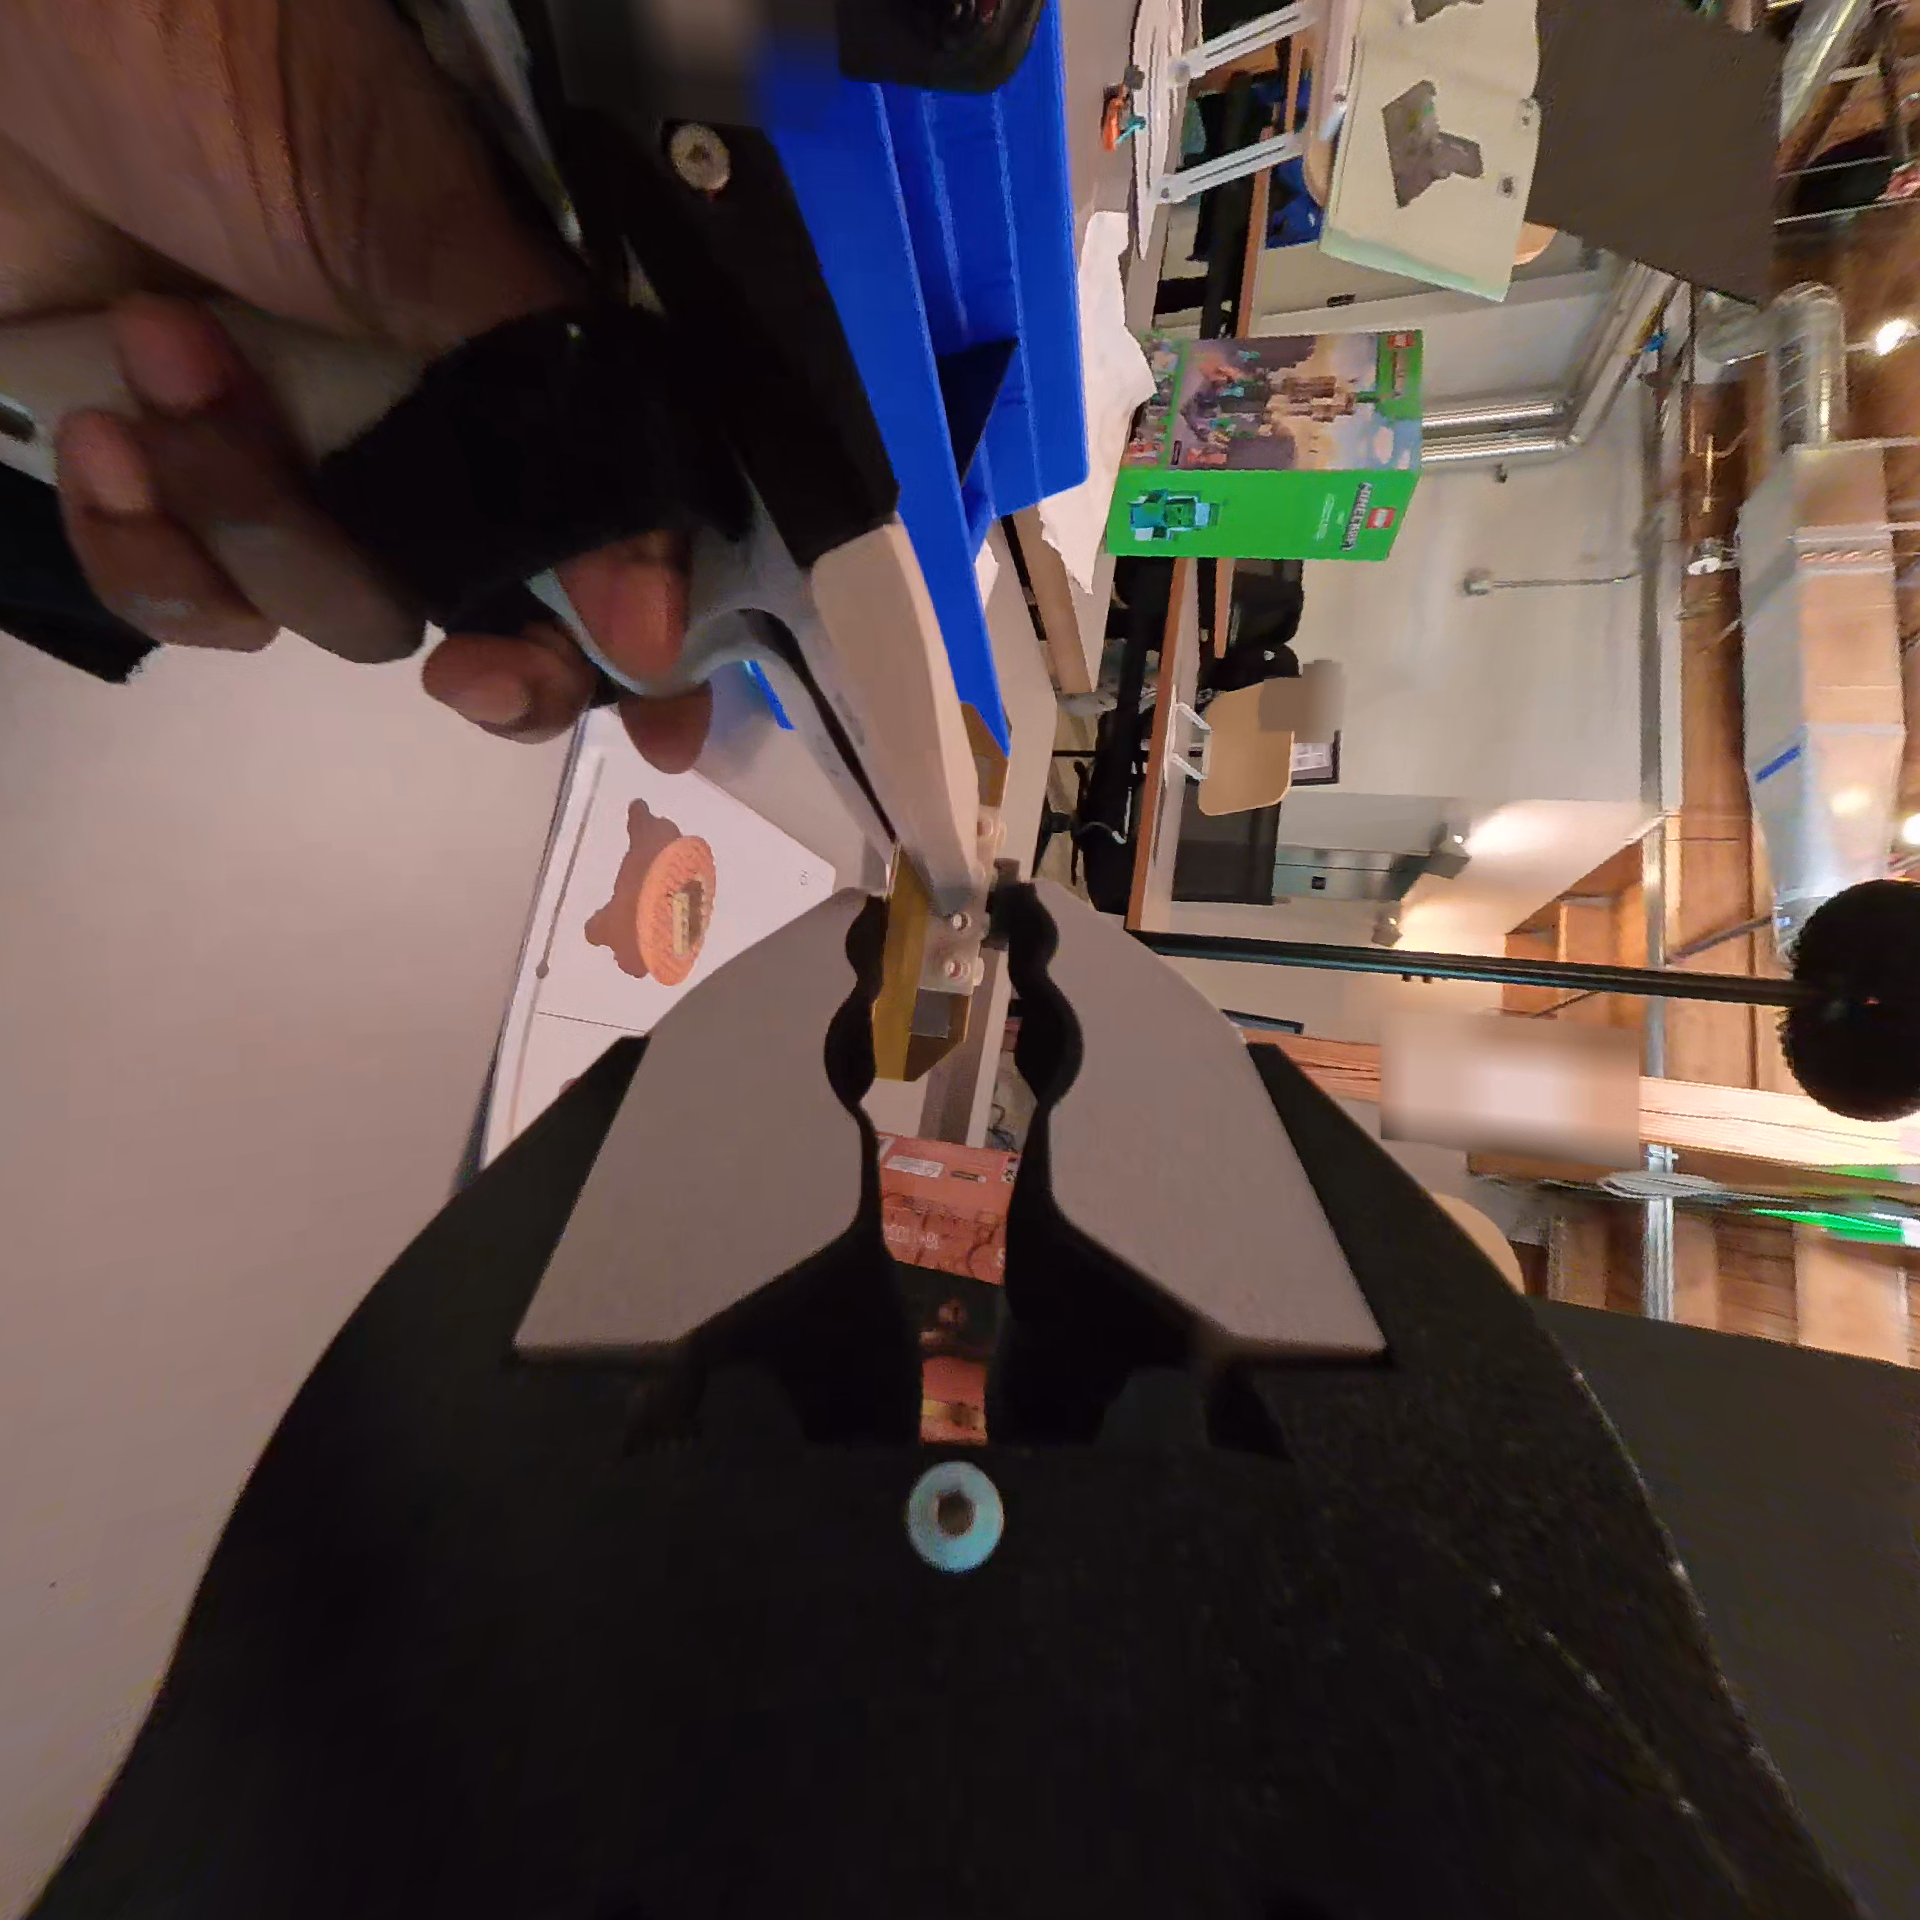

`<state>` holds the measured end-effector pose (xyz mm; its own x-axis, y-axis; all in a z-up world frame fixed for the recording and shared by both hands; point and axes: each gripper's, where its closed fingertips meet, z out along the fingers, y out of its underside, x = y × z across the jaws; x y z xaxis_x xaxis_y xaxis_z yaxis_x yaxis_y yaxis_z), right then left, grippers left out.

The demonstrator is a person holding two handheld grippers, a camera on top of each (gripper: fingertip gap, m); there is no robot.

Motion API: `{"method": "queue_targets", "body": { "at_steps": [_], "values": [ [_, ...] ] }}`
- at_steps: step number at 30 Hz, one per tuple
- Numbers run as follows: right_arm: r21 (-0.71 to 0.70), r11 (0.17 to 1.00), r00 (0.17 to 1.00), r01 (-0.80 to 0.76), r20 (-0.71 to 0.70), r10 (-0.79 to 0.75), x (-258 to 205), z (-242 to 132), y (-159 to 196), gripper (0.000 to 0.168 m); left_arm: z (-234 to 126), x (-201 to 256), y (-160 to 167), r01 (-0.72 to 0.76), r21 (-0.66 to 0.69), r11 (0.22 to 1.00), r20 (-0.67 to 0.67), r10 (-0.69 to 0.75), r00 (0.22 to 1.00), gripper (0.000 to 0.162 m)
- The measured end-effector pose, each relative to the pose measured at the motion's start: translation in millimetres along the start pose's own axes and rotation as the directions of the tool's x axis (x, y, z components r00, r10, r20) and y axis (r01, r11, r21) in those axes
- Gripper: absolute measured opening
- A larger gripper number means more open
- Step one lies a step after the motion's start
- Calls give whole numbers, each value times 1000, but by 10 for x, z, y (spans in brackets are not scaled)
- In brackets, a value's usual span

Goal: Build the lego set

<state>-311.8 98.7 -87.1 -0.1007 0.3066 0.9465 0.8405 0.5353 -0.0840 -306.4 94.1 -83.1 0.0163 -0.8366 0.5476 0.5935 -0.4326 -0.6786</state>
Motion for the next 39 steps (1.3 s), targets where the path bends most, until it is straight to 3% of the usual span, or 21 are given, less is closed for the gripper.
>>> {"method": "queue_targets", "body": {
  "at_steps": [10,13,17,21,24,28,31,35,39],
  "values": [
    [-22,998,999,51,7,-51,-66,5,81,22,22,-42,107,55,-107,993,31,-52,998,8],
    [4,993,990,-118,82,117,-108,10,127,22,30,-55,163,58,-169,984,22,-55,998,9],
    [-9,892,863,-452,248,440,-179,15,223,22,31,12,214,-110,-270,957,-25,107,994,35],
    [-23,778,680,-627,470,562,-333,-114,184,22,-26,-39,209,-420,-310,853,-35,431,901,41],
    [-17,789,635,-614,583,507,-427,-275,126,22,-23,83,298,-572,-331,751,-142,559,817,37],
    [-31,842,632,-538,647,427,-511,-400,119,22,-26,124,573,-671,-424,608,-263,626,734,31],
    [-38,861,623,-507,675,396,-555,-445,136,22,3,174,652,-694,-424,581,-298,634,713,22],
    [-45,868,613,-495,690,385,-591,-459,156,22,14,170,691,-709,-430,558,-309,647,697,21],
    [-71,861,569,-503,723,392,-636,-489,151,22,3,186,732,-790,-396,467,-349,719,601,21]
  ]
}}
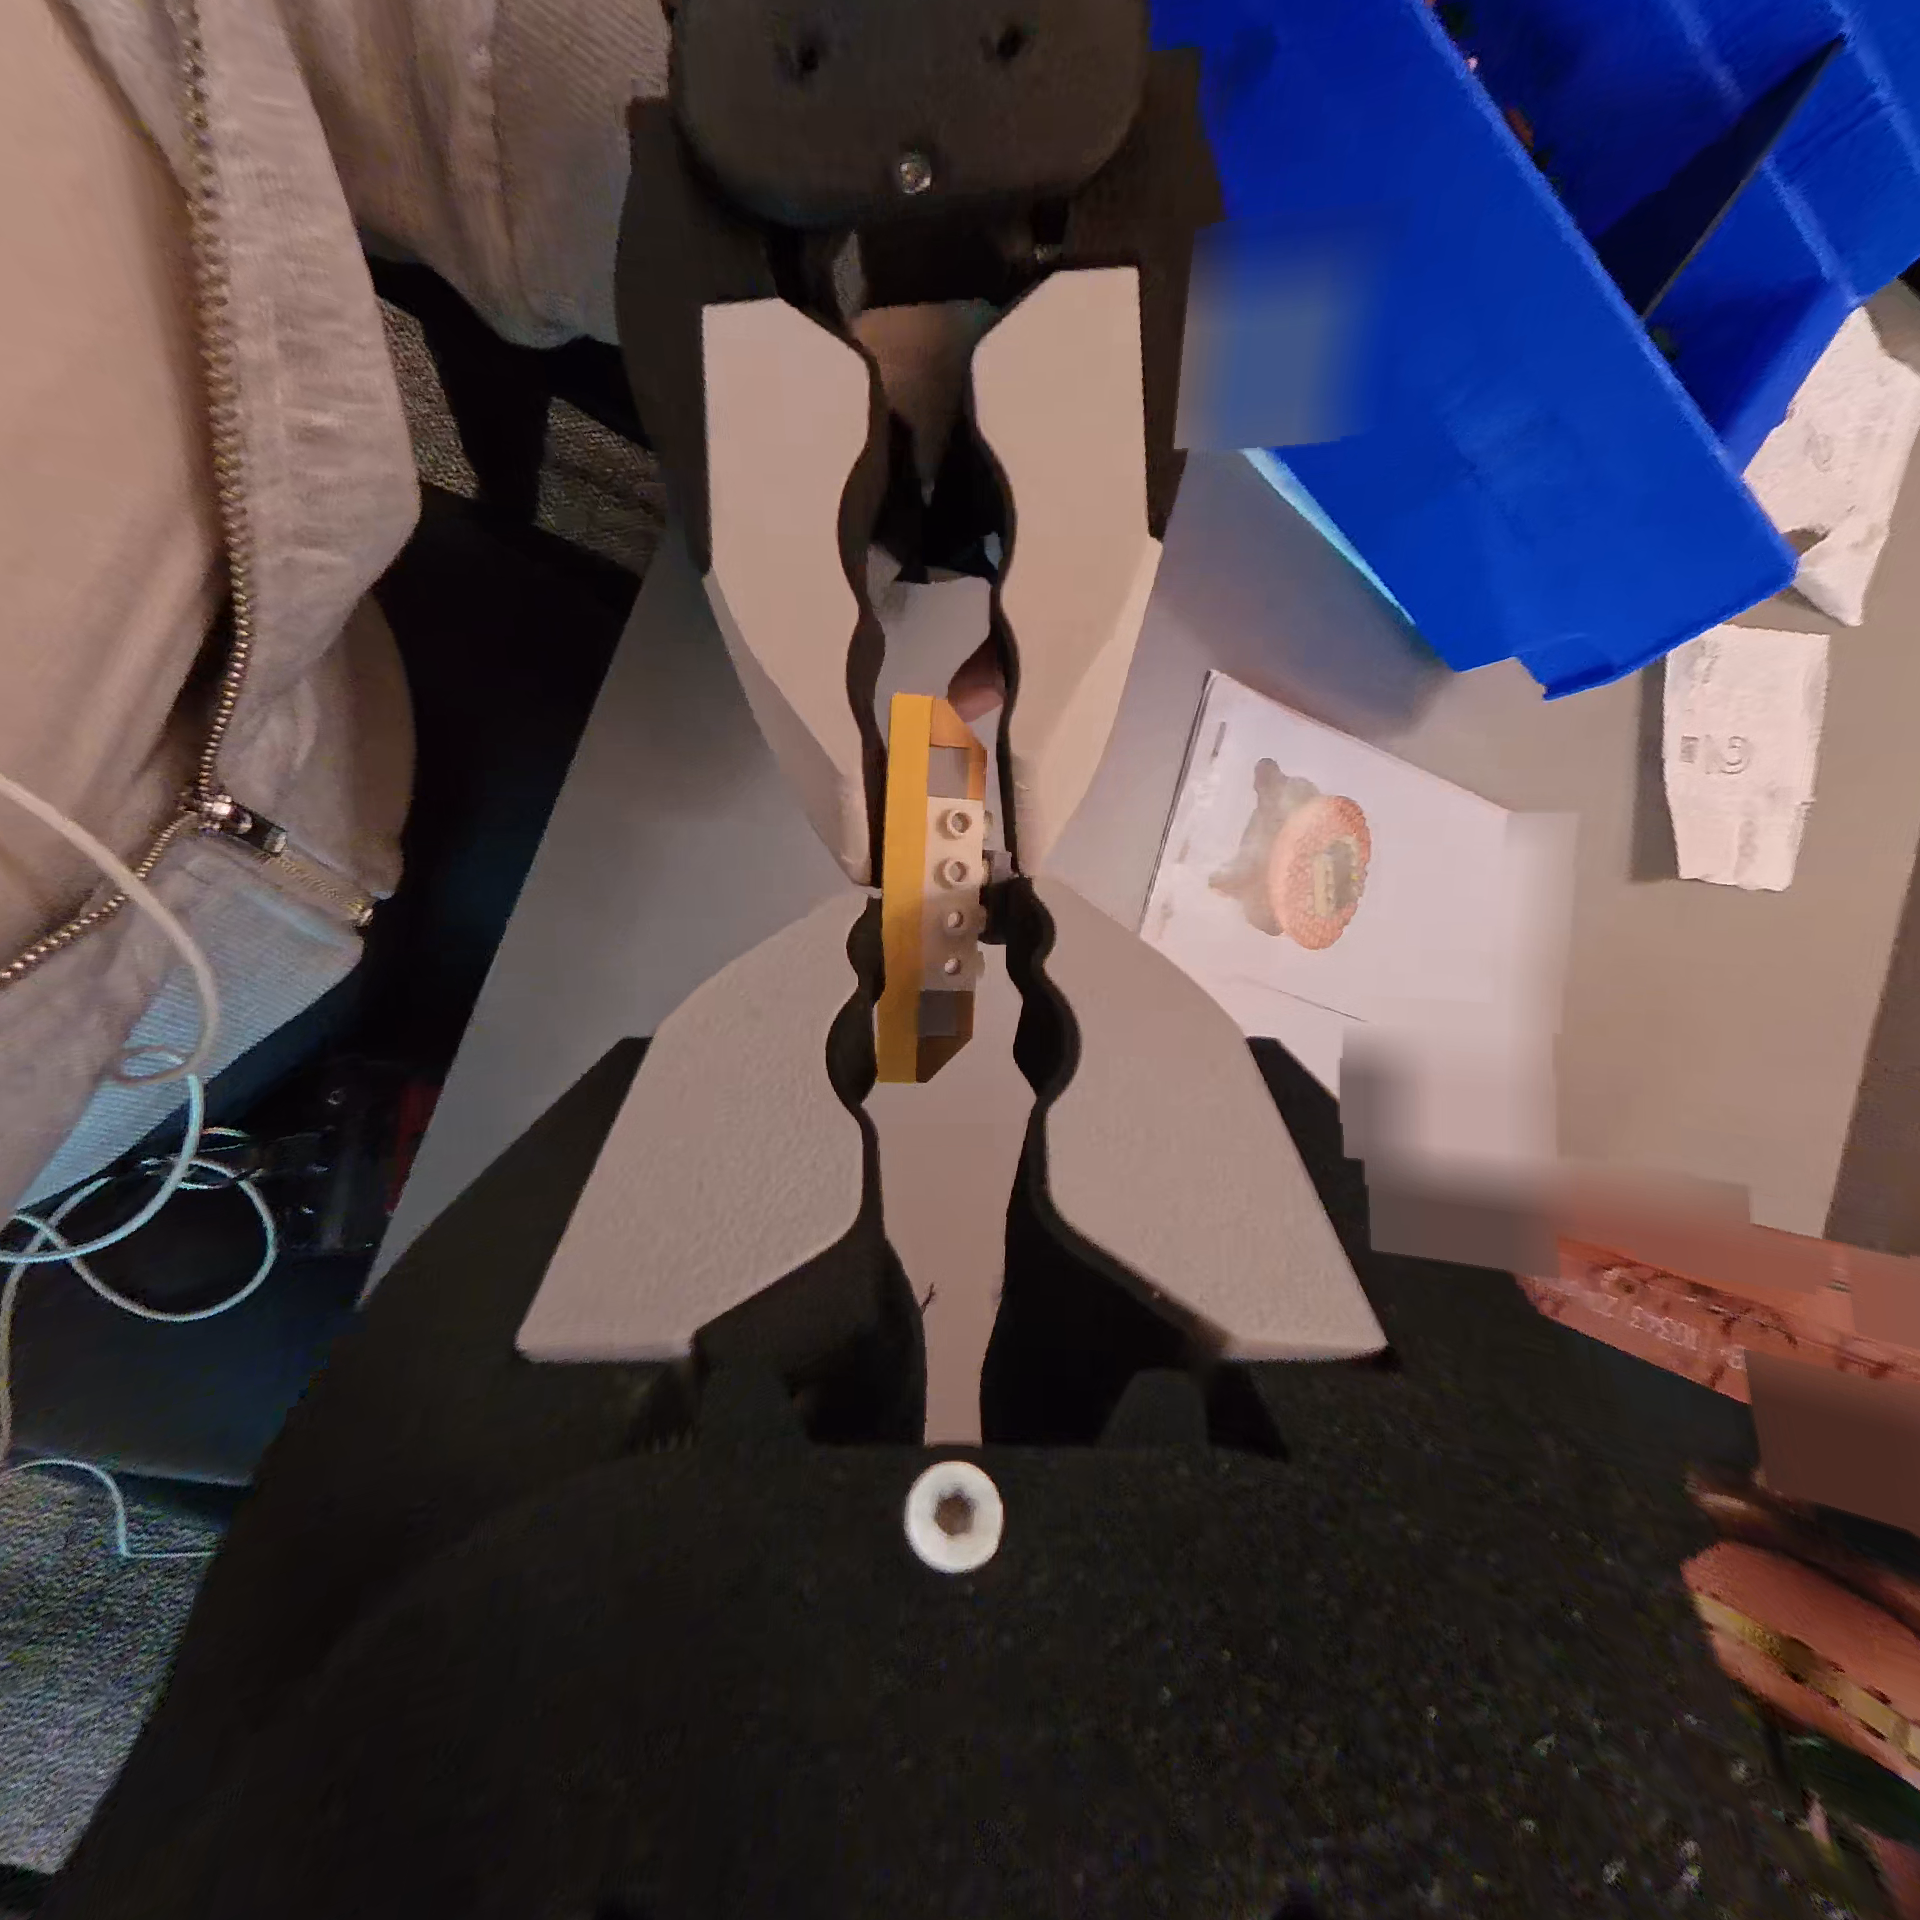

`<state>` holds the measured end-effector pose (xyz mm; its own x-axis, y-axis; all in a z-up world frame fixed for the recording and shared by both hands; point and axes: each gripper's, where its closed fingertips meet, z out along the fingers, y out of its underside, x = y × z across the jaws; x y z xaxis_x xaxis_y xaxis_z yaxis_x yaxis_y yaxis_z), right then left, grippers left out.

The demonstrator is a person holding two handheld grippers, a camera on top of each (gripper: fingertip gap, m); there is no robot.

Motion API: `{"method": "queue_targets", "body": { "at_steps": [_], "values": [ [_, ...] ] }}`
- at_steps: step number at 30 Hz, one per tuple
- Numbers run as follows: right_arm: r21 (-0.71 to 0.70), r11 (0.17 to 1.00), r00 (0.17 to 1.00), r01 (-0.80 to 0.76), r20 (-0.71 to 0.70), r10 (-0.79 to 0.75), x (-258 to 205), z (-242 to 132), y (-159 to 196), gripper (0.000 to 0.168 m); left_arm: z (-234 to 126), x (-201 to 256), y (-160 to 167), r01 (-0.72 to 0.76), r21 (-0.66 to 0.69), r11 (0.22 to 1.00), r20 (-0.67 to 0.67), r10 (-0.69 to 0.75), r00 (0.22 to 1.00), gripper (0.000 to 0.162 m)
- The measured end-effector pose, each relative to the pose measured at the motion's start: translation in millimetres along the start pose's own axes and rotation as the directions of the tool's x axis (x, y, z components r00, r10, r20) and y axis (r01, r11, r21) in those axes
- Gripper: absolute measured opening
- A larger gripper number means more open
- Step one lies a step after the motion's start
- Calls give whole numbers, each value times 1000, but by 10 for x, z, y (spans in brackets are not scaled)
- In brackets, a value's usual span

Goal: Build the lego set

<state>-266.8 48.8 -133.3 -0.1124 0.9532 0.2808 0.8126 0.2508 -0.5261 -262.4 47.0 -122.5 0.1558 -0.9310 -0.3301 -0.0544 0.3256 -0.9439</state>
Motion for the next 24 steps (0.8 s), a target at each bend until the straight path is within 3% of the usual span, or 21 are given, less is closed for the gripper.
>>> {"method": "queue_targets", "body": {
  "at_steps": [3,17,24],
  "values": [
    [13,1000,1000,-15,-5,15,19,16,10,23,2,-9,13,-35,-7,999,20,35,999,21],
    [295,943,987,-154,2,160,167,-92,-142,25,-124,-171,-140,246,219,944,-10,-250,968,20],
    [408,898,984,-165,3,180,170,-129,-210,21,-152,-196,-200,323,273,906,-46,-323,945,20]
  ]
}}
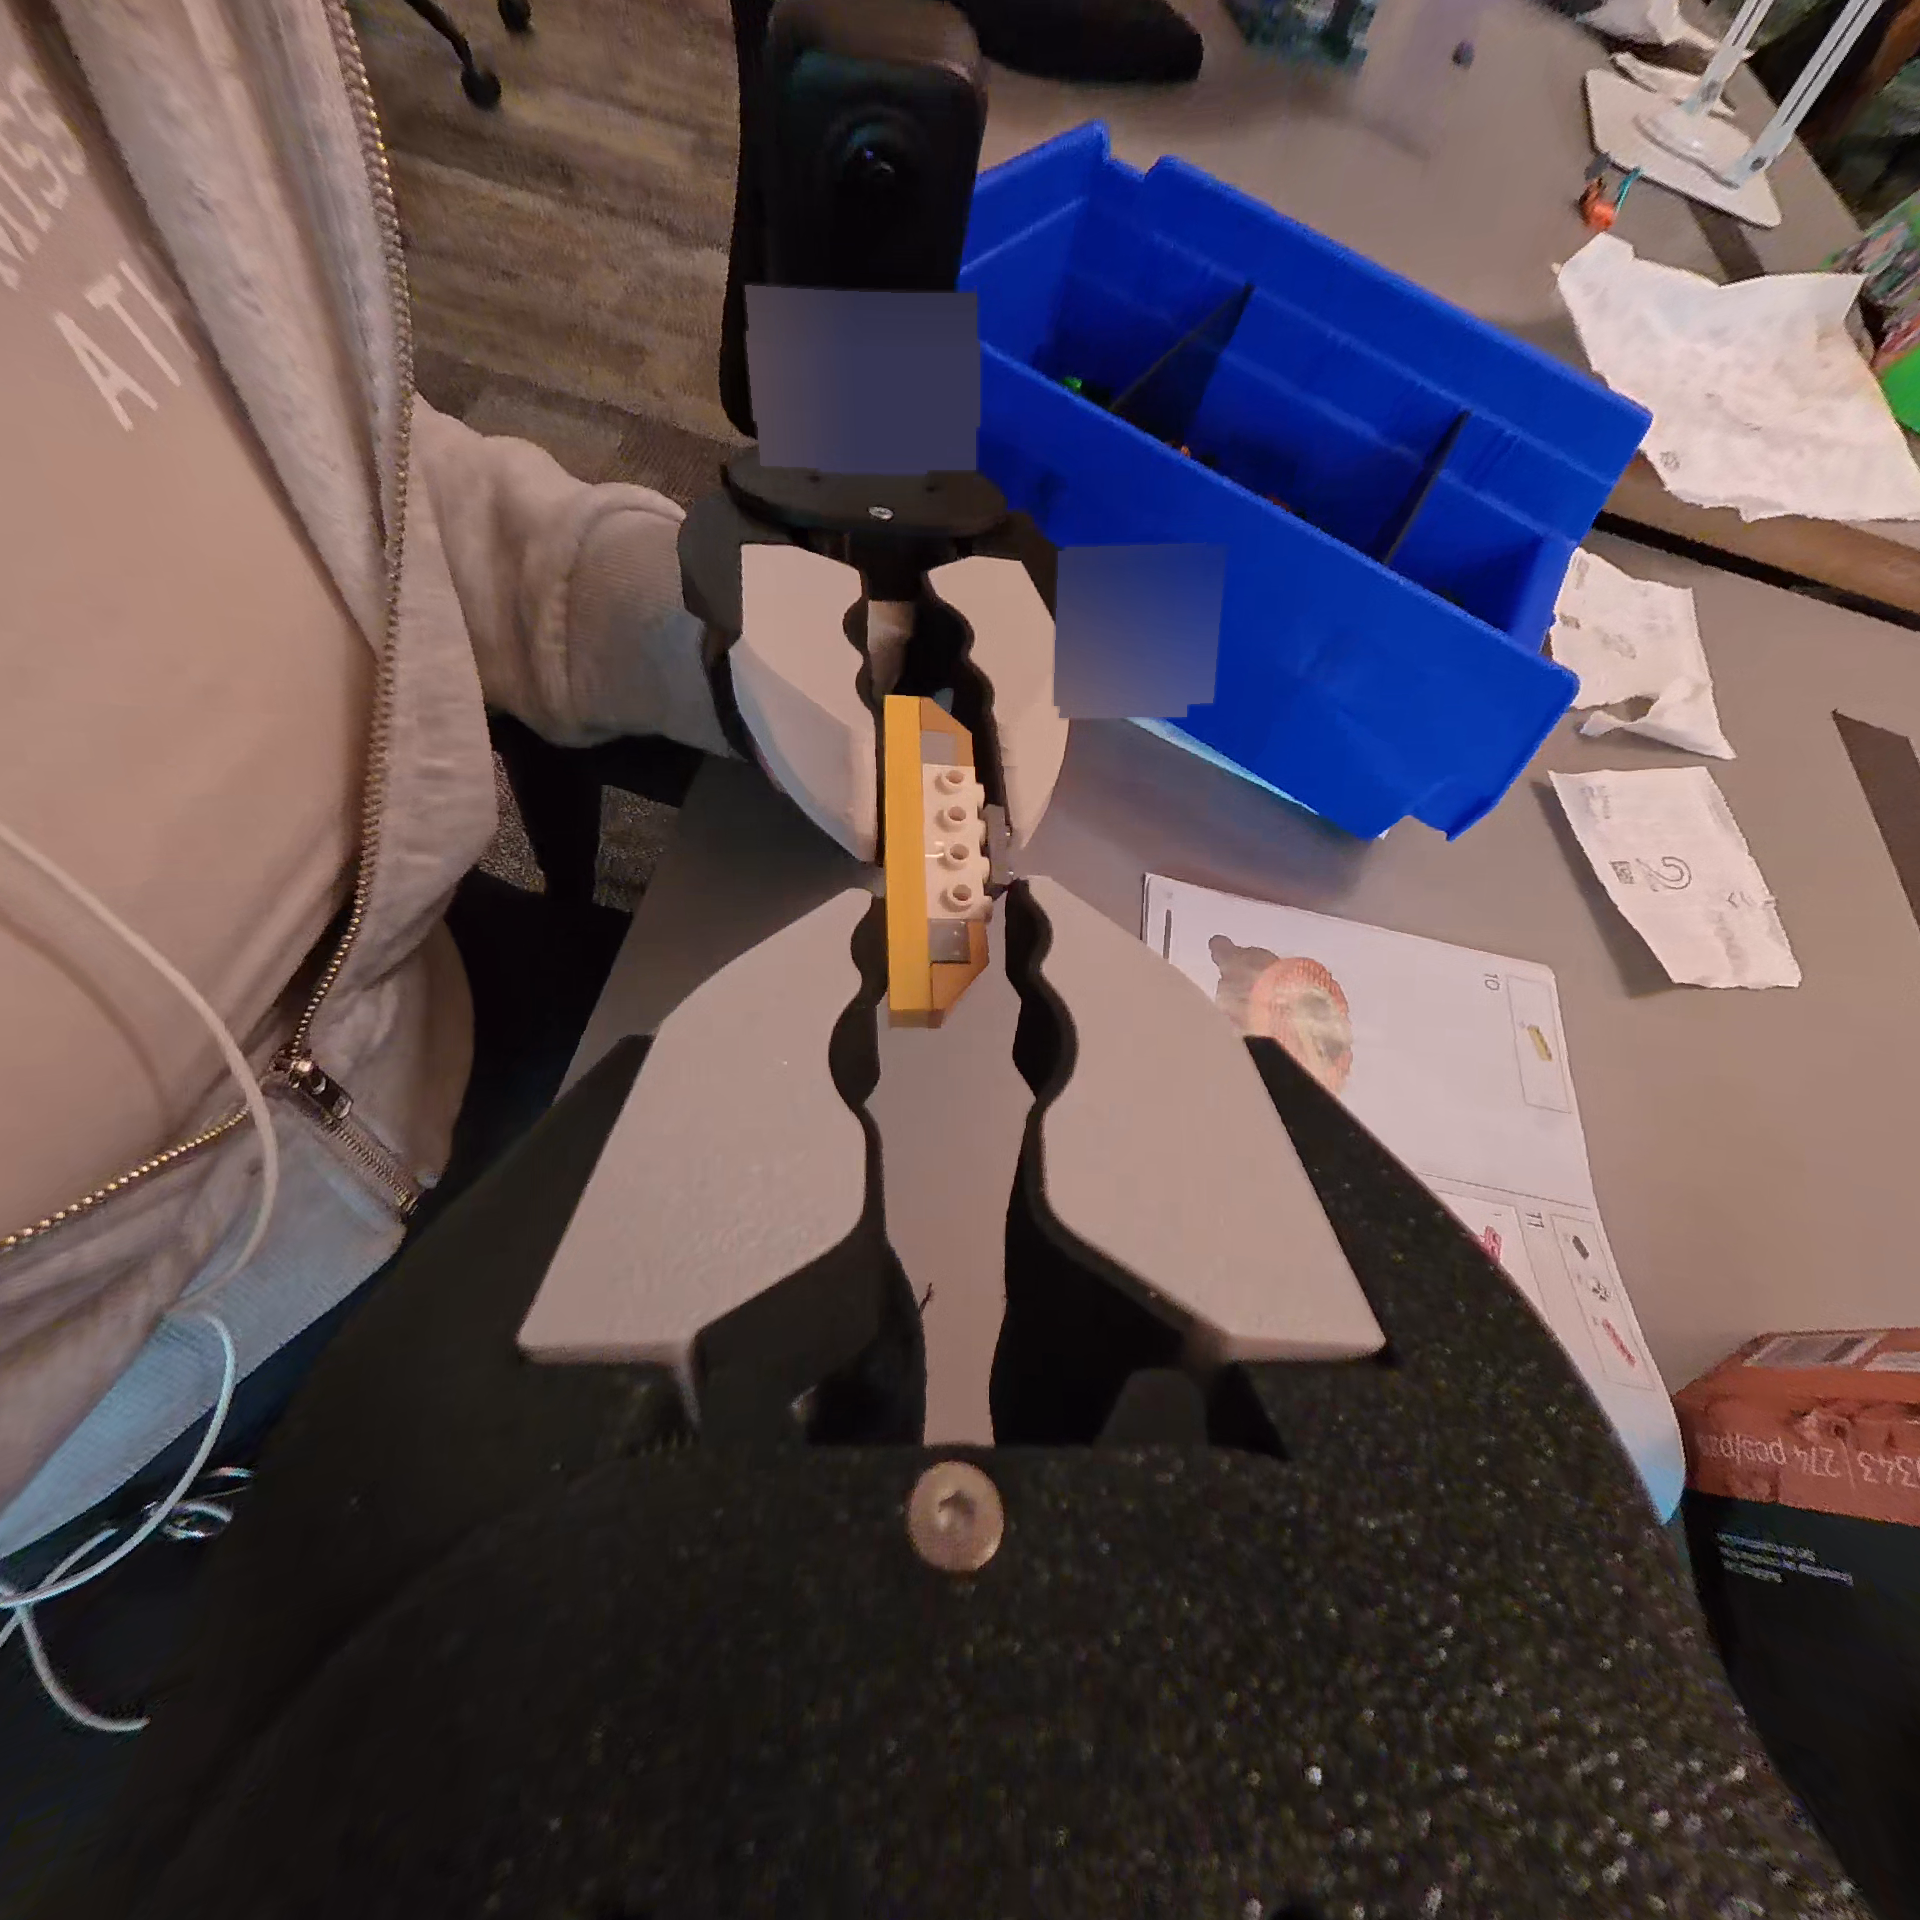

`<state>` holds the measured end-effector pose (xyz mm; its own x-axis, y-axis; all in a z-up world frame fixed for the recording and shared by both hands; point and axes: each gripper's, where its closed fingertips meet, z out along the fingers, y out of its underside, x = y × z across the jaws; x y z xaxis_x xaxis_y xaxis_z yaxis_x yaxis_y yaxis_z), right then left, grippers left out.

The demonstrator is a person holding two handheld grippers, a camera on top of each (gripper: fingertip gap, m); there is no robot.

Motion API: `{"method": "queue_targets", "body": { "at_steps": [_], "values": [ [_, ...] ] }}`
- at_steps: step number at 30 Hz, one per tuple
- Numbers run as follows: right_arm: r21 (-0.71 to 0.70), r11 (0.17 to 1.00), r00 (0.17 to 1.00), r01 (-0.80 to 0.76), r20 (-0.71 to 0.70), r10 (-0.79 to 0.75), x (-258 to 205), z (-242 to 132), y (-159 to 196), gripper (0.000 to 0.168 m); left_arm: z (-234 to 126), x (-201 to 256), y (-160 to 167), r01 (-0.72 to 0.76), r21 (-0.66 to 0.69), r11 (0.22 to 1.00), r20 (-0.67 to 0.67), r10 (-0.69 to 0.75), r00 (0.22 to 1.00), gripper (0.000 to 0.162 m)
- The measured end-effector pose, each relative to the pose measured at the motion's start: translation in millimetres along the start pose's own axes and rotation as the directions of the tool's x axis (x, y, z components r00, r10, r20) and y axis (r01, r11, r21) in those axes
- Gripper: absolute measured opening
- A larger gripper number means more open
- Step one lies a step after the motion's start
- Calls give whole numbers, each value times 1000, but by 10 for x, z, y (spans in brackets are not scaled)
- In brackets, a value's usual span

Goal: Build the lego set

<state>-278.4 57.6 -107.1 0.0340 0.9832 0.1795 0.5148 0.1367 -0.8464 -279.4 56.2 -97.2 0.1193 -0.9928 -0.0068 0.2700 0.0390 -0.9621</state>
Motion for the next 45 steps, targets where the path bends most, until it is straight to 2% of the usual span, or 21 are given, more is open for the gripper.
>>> {"method": "queue_targets", "body": {
  "at_steps": [5,10,15,24,29,35,38,41,45],
  "values": [
    [23,999,999,43,-32,-42,-1,-18,-27,22,6,10,-10,65,13,998,-20,-64,998,20],
    [-39,991,989,126,-67,-129,-5,-5,46,21,12,16,47,124,-19,992,-44,-125,991,20],
    [-51,993,993,104,-50,-107,-22,4,96,18,35,50,77,160,-40,986,-70,-162,984,28],
    [-57,996,997,68,-27,-70,-43,24,136,19,22,37,120,37,-74,997,-37,-40,998,21],
    [-84,988,989,133,-54,-137,-44,22,145,19,24,44,123,-6,-82,997,-34,3,999,21],
    [-74,980,978,186,-79,-191,-38,32,124,23,9,52,104,13,-64,998,-53,-16,998,21],
    [-55,985,983,163,-80,-167,-20,35,115,32,4,64,95,29,-55,998,-67,-33,997,21],
    [-13,988,988,151,-39,-151,-84,48,82,25,7,89,72,43,-43,998,-85,-46,995,21],
    [19,989,989,147,-37,-146,-91,44,56,24,2,96,58,64,-33,997,-95,-66,993,21]
  ]
}}
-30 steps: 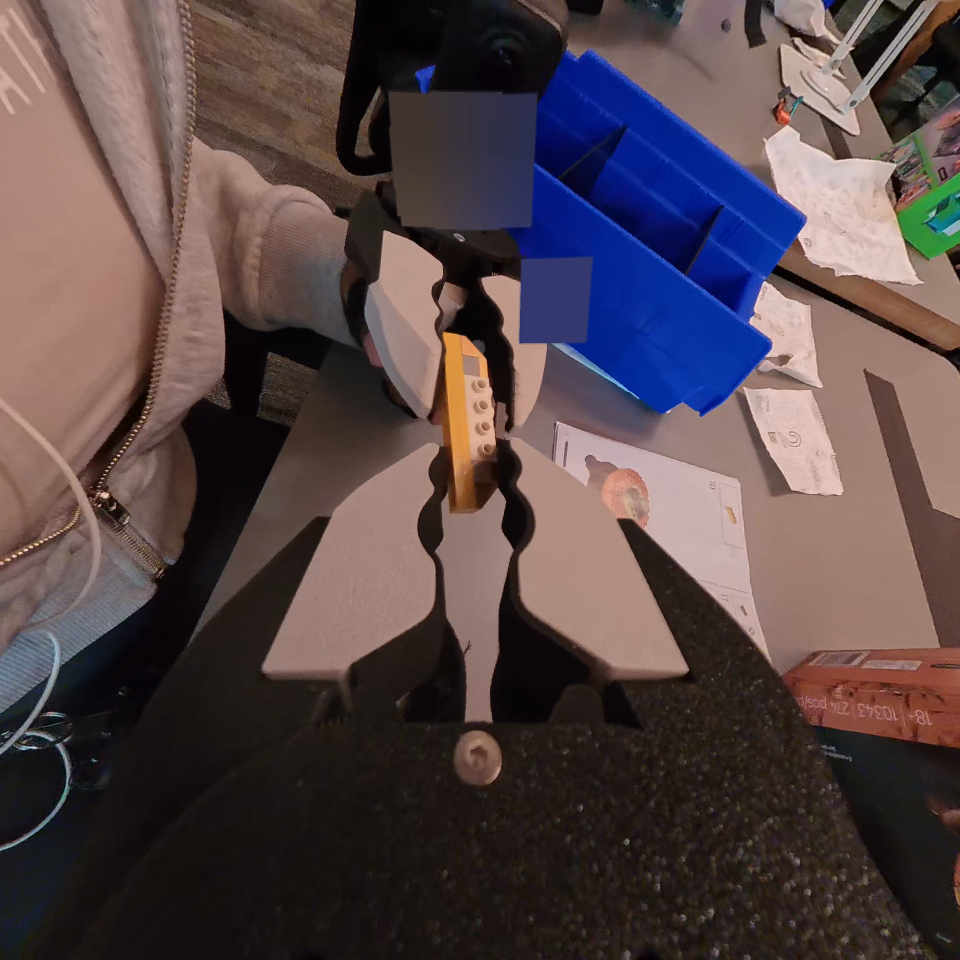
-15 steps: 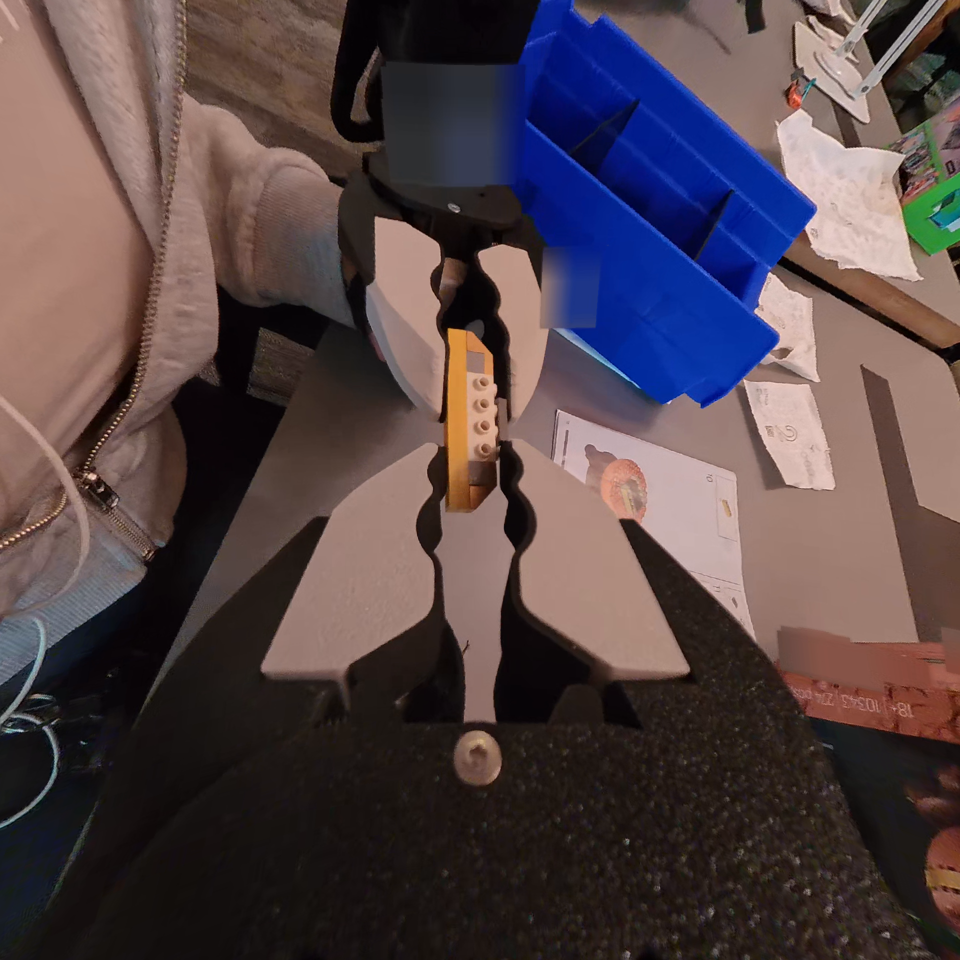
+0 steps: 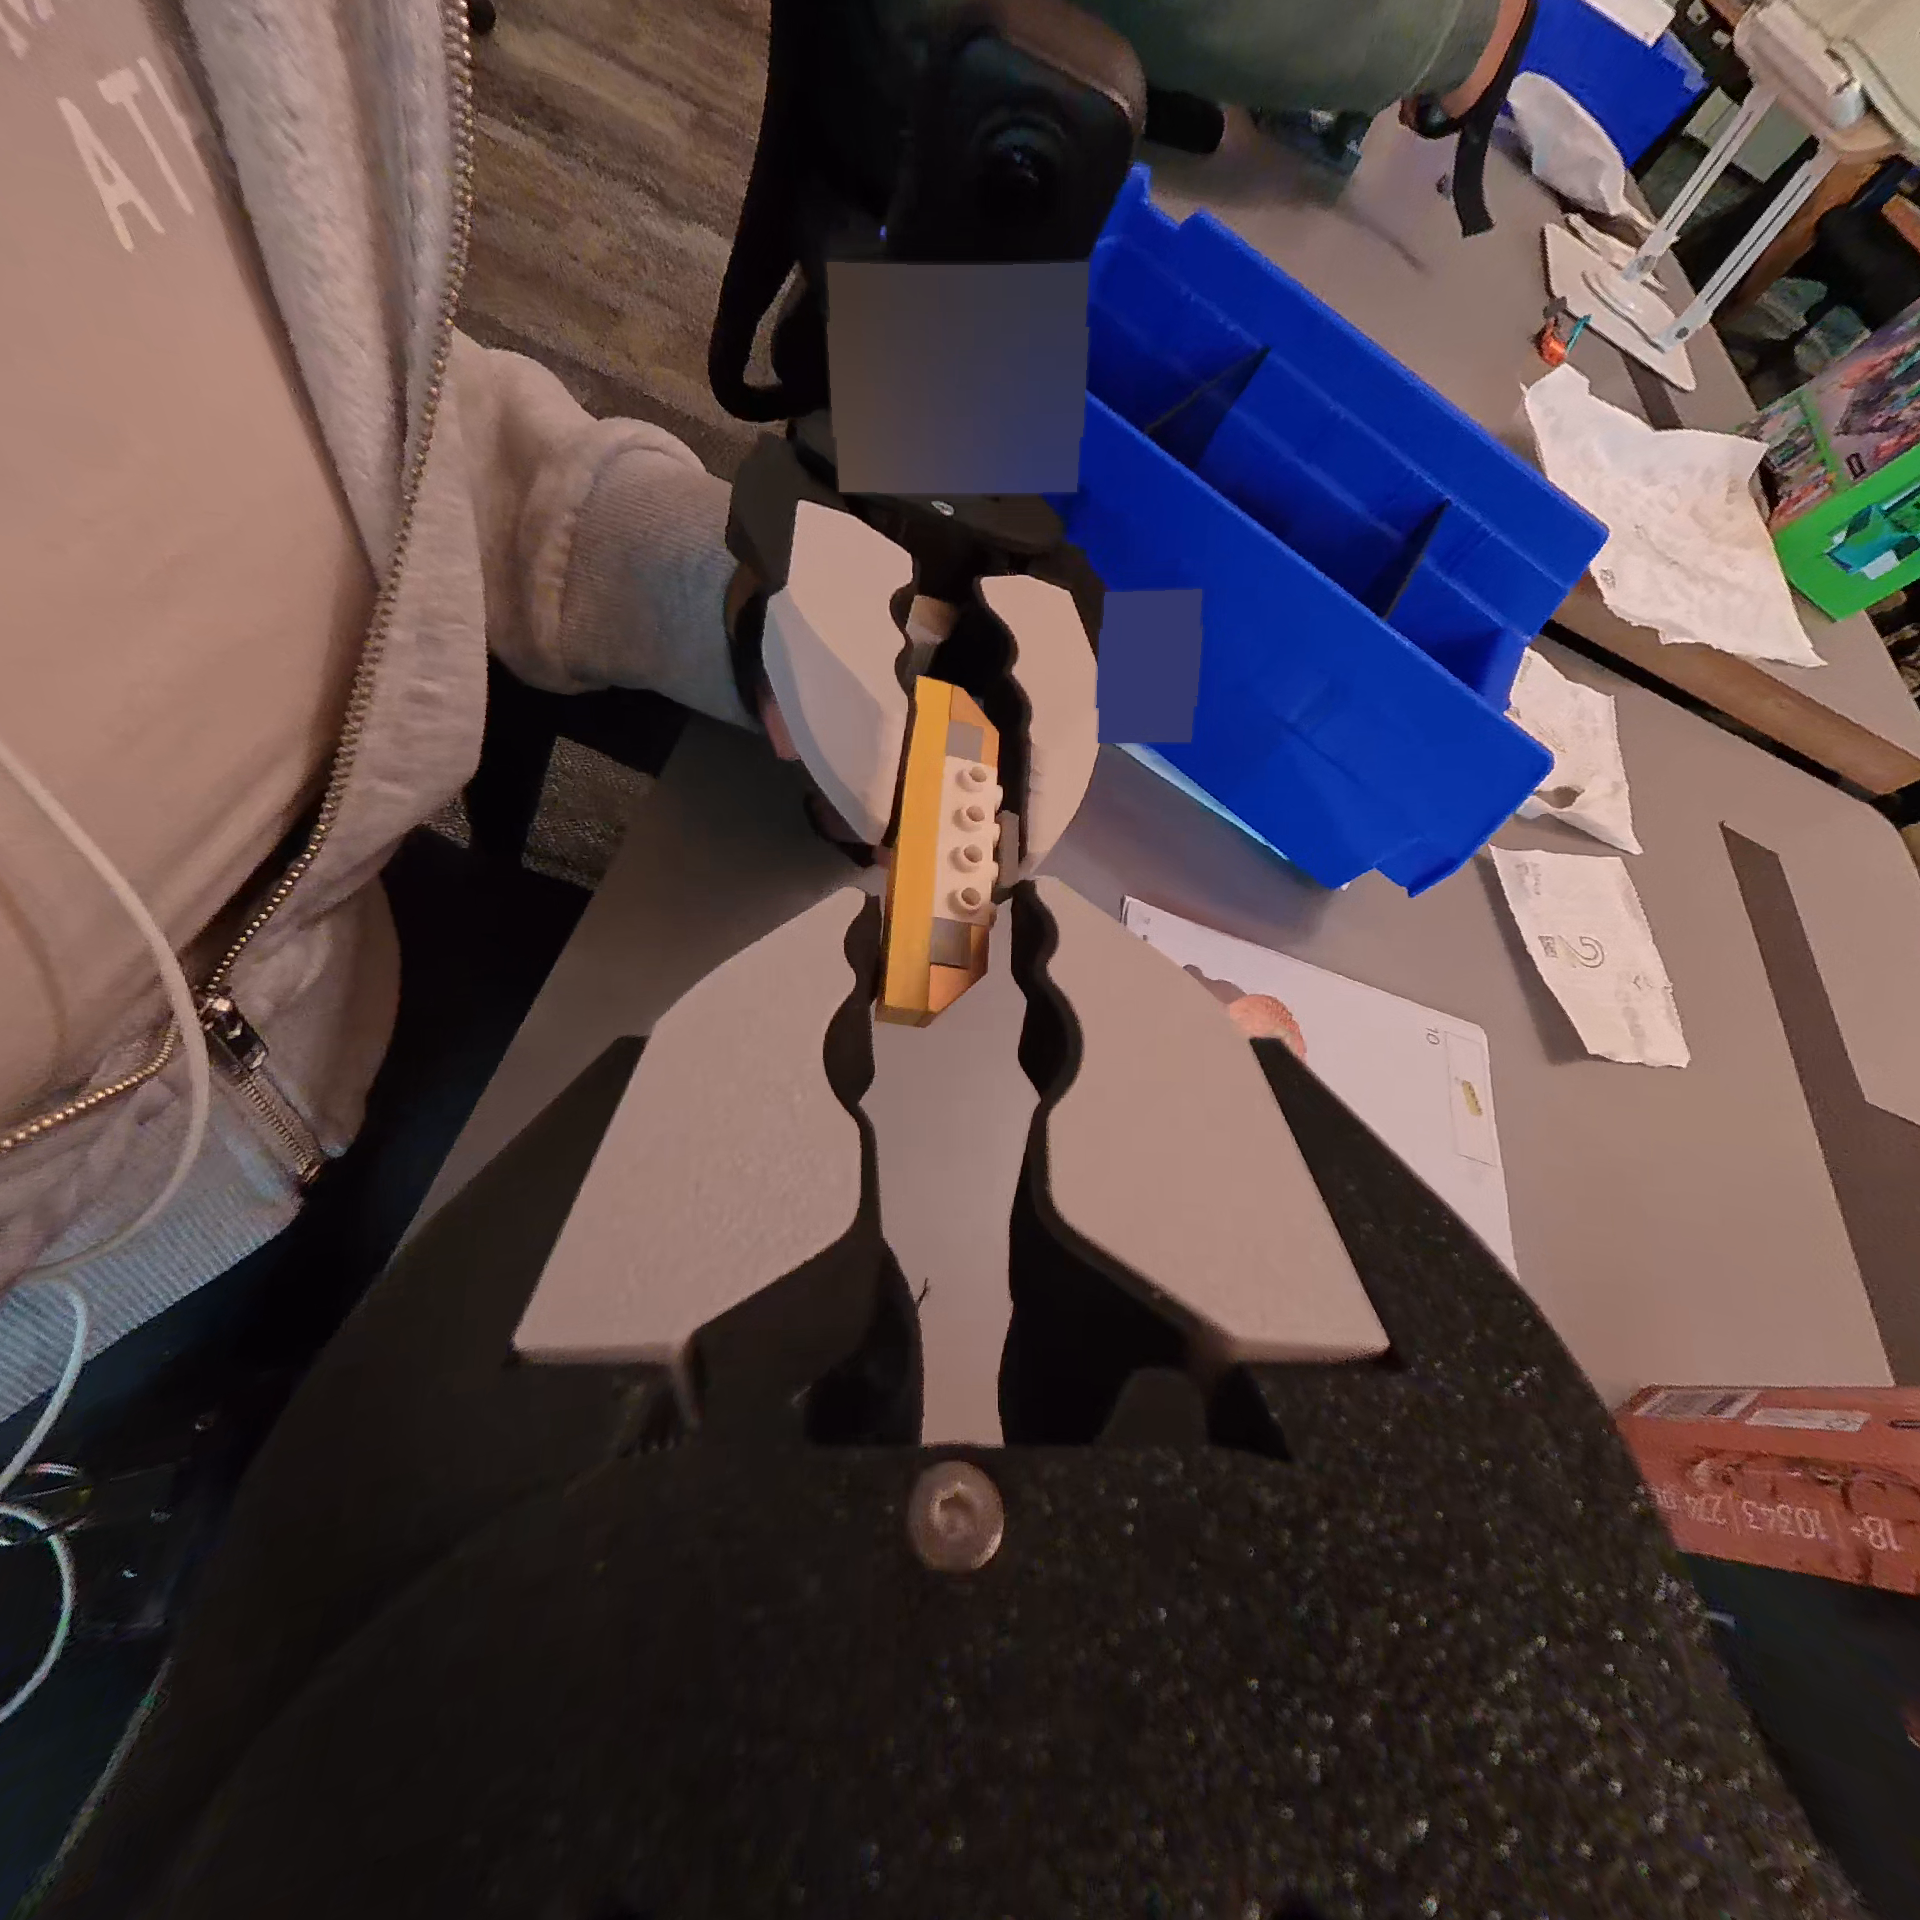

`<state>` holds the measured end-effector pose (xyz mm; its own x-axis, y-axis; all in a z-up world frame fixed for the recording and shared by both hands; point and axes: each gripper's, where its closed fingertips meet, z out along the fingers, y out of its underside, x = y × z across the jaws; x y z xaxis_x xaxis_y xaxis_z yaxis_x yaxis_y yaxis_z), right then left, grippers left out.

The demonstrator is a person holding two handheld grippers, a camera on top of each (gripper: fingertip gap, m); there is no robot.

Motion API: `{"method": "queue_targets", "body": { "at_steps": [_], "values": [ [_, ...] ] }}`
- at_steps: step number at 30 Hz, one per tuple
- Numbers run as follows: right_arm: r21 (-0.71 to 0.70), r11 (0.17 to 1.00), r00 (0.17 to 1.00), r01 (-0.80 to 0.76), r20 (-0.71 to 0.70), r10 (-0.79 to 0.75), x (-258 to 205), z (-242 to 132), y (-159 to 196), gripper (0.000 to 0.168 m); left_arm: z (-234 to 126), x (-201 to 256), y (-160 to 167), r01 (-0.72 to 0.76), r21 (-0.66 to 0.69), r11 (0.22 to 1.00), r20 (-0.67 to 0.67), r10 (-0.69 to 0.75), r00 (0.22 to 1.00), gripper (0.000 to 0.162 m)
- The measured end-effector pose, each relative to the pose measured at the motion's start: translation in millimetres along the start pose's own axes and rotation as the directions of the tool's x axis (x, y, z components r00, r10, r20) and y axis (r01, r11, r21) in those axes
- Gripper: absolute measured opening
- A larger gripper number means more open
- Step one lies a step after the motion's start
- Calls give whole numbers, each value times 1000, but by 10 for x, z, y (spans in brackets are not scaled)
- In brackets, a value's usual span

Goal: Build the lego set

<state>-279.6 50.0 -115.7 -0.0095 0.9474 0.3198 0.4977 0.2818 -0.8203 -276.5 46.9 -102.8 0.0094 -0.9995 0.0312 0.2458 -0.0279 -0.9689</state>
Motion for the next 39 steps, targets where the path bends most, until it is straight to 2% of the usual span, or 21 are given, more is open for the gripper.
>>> {"method": "queue_targets", "body": {
  "at_steps": [8,12,16,23,28,32,34,39],
  "values": [
    [-79,983,984,167,-45,-171,-18,4,45,24,8,25,36,106,-13,994,-46,-107,993,22],
    [-146,973,982,178,-42,-186,-5,-10,137,19,60,47,113,178,-54,983,-58,-181,982,28],
    [-151,977,984,151,-72,-163,42,-13,172,18,77,-6,121,130,-63,990,-8,-131,991,27],
    [-156,978,986,140,-70,-153,-5,-21,197,19,83,-5,186,-69,-139,988,33,74,997,22],
    [-107,989,992,103,-60,-110,-39,-55,135,21,100,29,142,-59,-96,994,11,60,998,22],
    [-17,999,999,-32,-14,32,-59,-75,66,28,101,84,74,-65,-37,997,-25,65,998,21],
    [32,995,994,-99,39,97,-102,-79,26,22,99,110,36,-65,-13,998,-40,64,997,21],
    [48,996,997,-70,29,69,-118,-73,20,20,95,117,47,-86,-24,996,-41,85,996,22]
  ]
}}
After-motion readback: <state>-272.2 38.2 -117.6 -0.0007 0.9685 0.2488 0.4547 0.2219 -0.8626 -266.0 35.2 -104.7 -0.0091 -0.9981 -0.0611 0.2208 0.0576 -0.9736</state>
